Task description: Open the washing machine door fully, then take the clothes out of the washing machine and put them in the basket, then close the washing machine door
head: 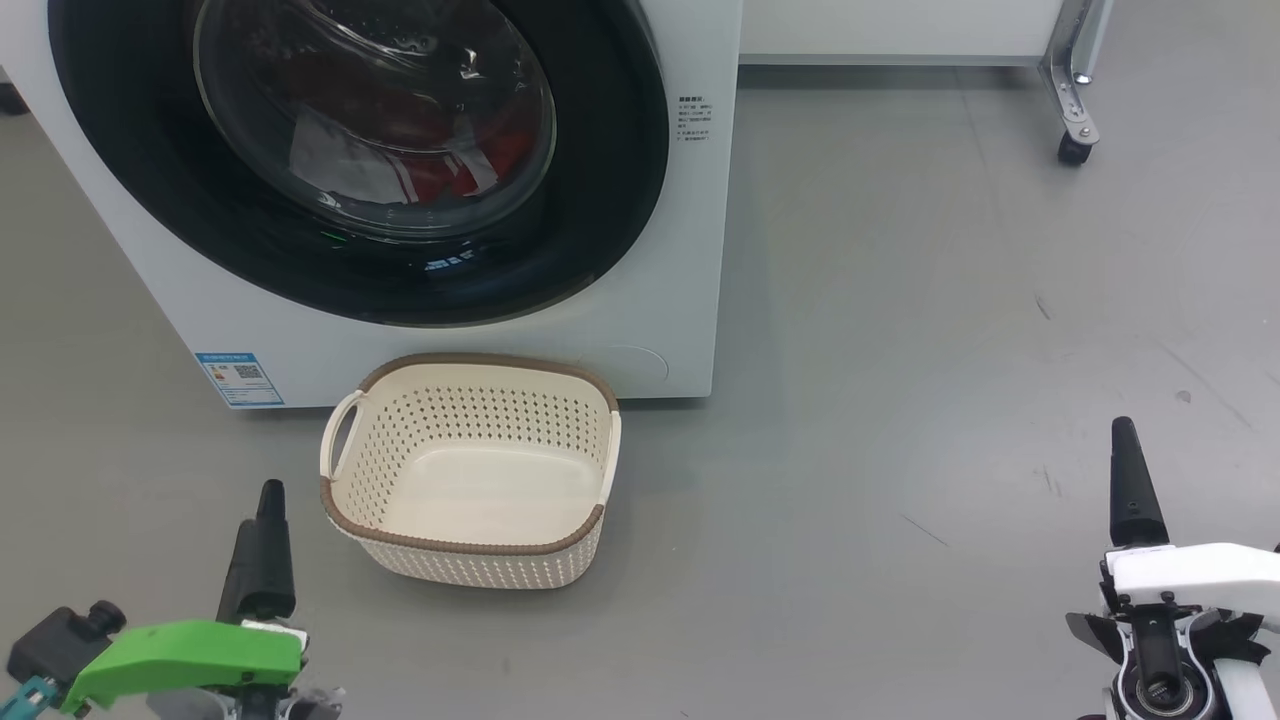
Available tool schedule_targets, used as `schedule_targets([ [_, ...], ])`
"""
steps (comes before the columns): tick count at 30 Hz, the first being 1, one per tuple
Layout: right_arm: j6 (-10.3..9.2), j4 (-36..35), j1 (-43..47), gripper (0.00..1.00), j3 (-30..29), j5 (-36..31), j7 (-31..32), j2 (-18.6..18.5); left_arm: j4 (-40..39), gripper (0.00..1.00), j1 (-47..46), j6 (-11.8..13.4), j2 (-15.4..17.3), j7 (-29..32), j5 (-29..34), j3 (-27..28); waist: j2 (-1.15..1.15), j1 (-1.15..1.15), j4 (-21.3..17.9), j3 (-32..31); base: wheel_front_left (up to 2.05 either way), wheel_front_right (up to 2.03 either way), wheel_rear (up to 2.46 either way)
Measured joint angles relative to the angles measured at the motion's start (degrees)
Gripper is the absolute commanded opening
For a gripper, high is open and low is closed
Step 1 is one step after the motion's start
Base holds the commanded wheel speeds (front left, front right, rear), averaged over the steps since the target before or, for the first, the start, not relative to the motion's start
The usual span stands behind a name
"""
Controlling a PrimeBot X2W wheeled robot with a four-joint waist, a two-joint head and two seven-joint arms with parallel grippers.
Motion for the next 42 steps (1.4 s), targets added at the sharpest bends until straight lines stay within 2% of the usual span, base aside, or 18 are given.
schedule_targets([
  [13,0.0,-1.16,0.03,1.0,3.01,-15.19,-2.75,-0.35,-1.87,1.0,0.01,0.07,0.14,-2.89,18.0,-1.54,0.0,0.0,0.18,0.48,0.0,0.0,0.0],
  [25,0.0,-1.98,-0.01,1.0,5.03,-28.25,-5.19,-0.53,-2.8,1.0,-0.17,1.59,0.33,-5.19,33.17,-4.75,0.0,0.0,-0.05,1.64,0.0,0.0,0.0],
  [30,-0.03,-1.92,-0.03,1.0,6.03,-33.61,-6.27,-0.64,-3.33,1.0,-0.26,1.75,0.42,-6.12,36.89,-5.94,0.0,0.0,0.07,1.4,0.0,0.0,0.0],
  [35,-0.55,-1.54,-0.03,1.0,6.8,-37.74,-7.11,-0.73,-3.76,1.0,-0.26,3.69,0.59,-7.11,41.38,-6.31,0.0,0.0,0.27,1.31,0.0,0.0,0.0],
  [42,-0.59,-0.45,-0.03,1.0,8.15,-43.14,-8.39,-0.76,-2.97,1.0,-0.21,5.09,0.74,-8.38,46.48,-8.32,0.0,0.0,0.58,1.27,0.0,0.0,0.0],
])
